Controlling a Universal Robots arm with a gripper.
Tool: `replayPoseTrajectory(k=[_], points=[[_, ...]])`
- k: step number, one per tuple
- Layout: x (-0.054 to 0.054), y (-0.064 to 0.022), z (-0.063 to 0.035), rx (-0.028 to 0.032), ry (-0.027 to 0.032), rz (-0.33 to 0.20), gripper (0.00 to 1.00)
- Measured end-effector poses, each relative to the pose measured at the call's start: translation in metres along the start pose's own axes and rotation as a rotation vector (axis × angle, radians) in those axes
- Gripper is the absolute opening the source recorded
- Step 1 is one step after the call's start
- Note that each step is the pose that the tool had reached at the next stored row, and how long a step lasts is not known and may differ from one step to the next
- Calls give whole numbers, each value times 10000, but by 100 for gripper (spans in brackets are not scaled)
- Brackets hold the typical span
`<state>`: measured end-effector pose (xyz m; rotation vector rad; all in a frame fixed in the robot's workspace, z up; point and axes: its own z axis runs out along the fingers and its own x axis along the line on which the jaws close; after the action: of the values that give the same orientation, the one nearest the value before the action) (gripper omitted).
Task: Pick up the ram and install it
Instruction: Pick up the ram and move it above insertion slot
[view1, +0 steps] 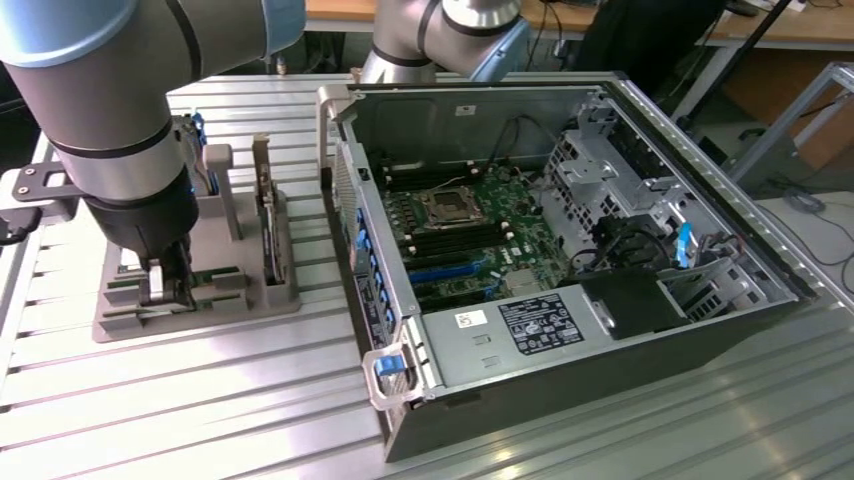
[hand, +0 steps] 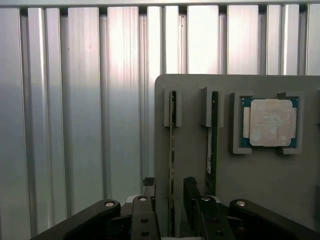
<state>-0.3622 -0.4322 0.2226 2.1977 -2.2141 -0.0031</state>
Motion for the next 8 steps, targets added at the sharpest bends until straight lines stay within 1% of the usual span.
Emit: replayPoseTrajectory(k=[8], points=[[0, 49, 55, 5, 0, -22, 36]])
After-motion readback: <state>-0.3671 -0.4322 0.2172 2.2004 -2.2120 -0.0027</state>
